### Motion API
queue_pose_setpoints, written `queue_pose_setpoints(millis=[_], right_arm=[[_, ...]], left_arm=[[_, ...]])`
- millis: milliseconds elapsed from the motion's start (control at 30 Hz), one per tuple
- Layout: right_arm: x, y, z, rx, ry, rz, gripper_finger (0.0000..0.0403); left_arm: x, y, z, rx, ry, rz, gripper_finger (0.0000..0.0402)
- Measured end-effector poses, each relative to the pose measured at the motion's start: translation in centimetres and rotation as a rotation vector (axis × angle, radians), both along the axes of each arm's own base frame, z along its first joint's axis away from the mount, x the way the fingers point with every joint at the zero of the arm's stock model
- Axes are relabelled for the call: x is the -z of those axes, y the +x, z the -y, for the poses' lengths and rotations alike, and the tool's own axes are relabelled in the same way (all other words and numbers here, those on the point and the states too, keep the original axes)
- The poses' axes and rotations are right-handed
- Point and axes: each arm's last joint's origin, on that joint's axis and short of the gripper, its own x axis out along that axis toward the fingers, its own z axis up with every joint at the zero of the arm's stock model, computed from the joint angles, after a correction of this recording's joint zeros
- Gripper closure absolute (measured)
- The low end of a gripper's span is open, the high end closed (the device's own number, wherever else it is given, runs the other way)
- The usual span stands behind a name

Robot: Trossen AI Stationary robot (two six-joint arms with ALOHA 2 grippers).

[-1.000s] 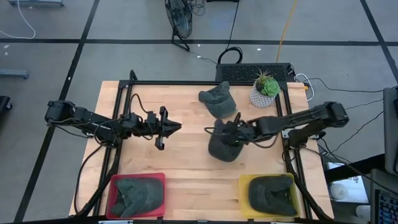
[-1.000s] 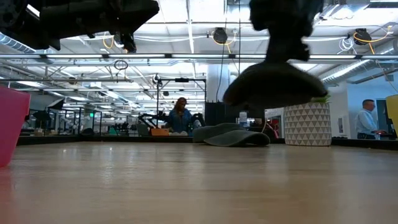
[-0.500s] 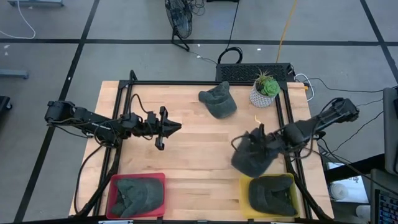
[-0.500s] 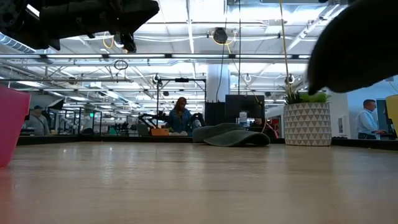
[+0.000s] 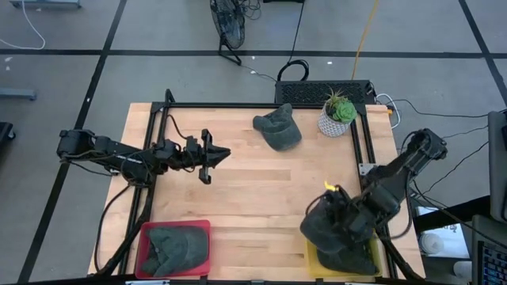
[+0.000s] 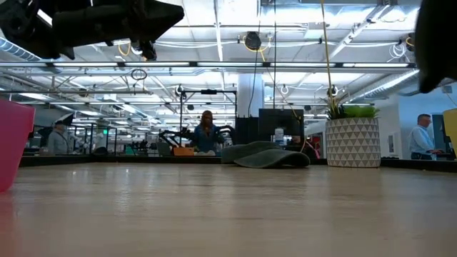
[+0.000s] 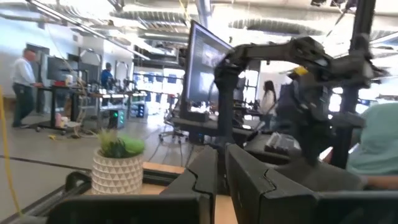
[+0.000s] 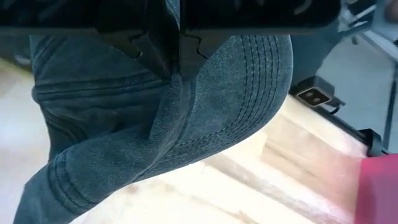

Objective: Pick & Place hat
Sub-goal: Put the black cap into the yellow bin

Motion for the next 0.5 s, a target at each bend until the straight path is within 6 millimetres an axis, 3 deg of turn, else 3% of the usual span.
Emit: queue_pose_setpoints(millis=[333,500], right_arm=[[2.5,-0.1,-6.4,0.115,0.130,-0.007,0.0403],[3.8,-0.8,-8.2,0.149,0.126,-0.029,0.0403]], left_arm=[[-0.9,-0.4,-1.1,-0.050,0.031,0.096,0.0364],[-1.5,-0.2,-1.4,-0.030,0.039,0.116,0.0364]])
